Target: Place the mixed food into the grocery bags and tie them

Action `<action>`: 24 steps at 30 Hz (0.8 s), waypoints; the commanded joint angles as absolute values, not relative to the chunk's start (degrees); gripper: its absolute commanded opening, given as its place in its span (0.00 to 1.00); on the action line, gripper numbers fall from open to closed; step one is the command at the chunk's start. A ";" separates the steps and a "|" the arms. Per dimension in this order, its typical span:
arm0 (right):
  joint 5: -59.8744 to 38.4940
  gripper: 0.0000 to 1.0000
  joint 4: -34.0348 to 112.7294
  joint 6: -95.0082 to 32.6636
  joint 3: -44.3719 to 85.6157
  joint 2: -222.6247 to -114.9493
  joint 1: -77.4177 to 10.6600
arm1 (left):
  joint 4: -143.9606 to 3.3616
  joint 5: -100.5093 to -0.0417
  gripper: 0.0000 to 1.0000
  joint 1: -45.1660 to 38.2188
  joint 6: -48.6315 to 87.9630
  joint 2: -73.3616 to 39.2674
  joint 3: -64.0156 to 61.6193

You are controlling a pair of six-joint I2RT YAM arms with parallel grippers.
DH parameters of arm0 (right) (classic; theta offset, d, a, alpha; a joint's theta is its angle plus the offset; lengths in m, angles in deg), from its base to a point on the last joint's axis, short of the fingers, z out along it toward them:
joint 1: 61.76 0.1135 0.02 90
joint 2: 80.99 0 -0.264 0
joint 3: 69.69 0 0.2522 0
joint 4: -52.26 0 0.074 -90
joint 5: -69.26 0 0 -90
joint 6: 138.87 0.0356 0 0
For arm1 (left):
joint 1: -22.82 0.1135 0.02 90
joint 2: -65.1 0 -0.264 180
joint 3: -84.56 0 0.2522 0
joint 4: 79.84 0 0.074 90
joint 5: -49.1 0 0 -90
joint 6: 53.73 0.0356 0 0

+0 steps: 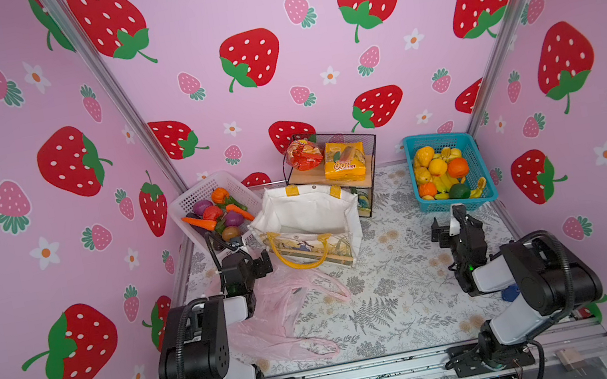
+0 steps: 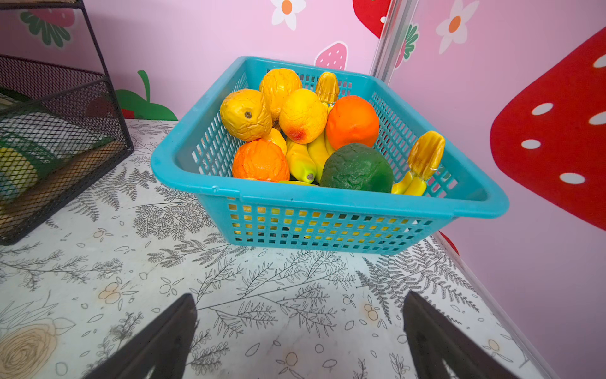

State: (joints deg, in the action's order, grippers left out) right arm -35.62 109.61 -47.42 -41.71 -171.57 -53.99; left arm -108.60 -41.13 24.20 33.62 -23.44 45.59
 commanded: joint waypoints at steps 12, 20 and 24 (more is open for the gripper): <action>-42.87 1.00 98.30 -46.59 -39.76 -156.65 -50.98 | -94.09 -30.69 1.00 24.27 28.27 -11.15 42.23; -37.06 0.93 80.65 -24.95 -36.50 -134.93 -46.65 | -72.71 -24.63 0.96 24.39 4.80 9.84 40.09; -34.46 0.94 72.08 -30.50 -28.81 -137.40 -34.78 | -70.95 -37.60 0.89 23.29 -6.31 16.27 38.40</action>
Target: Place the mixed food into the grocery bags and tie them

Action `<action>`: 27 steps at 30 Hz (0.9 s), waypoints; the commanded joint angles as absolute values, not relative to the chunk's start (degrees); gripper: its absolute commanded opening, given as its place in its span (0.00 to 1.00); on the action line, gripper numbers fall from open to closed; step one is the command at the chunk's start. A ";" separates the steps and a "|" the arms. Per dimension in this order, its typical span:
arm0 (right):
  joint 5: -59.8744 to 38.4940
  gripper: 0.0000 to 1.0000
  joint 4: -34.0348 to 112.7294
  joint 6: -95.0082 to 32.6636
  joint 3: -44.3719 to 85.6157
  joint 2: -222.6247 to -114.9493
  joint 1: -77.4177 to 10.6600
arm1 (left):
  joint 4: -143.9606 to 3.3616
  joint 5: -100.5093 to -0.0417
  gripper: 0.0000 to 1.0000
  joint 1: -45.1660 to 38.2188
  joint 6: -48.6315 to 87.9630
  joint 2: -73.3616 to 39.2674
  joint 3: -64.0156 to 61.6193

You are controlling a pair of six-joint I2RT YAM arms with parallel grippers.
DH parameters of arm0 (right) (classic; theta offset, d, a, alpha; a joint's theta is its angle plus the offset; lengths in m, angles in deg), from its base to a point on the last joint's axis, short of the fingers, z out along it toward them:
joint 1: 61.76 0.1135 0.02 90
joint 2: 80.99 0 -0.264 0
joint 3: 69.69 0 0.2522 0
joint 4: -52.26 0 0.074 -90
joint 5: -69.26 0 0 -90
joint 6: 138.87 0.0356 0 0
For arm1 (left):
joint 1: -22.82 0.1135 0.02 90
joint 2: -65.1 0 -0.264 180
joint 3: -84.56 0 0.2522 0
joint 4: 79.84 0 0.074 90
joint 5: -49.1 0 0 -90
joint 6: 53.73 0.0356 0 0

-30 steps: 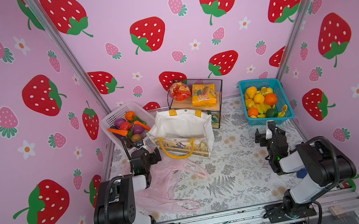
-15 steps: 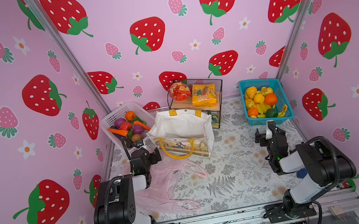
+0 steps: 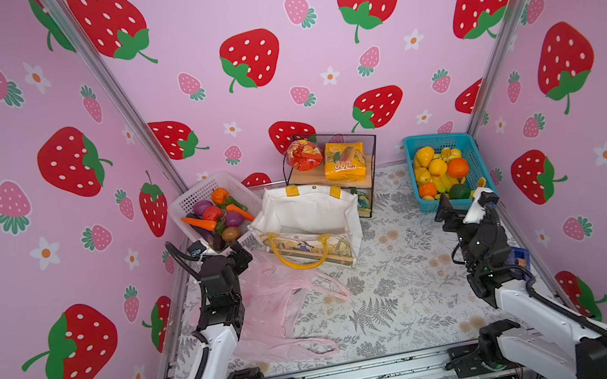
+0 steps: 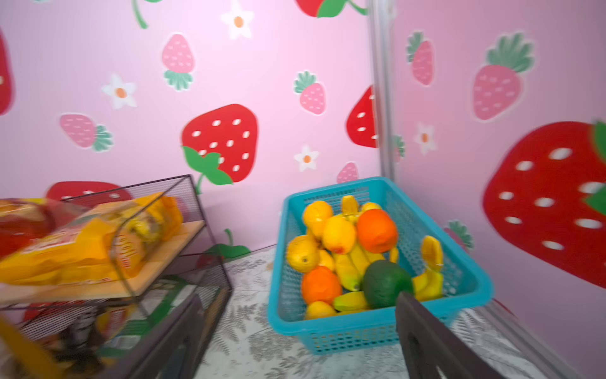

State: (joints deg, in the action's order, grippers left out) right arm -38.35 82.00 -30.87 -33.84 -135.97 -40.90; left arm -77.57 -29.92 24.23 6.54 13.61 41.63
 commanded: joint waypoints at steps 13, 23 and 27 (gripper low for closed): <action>-26.57 0.96 66.36 -36.12 -19.00 -145.81 -25.37 | -50.88 -41.10 0.90 6.82 -7.67 4.07 20.34; -27.67 0.98 66.29 -36.52 -22.20 -145.45 -25.38 | -50.71 -34.58 0.77 7.42 0.14 -10.74 10.41; -29.44 0.99 64.95 -36.74 -22.72 -144.60 -25.38 | -53.14 -38.22 0.55 7.51 -0.98 -14.24 9.54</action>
State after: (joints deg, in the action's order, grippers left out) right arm -27.84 65.72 -36.34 -22.11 -146.04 -25.64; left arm -52.43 -37.90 7.33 -1.18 -12.81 11.97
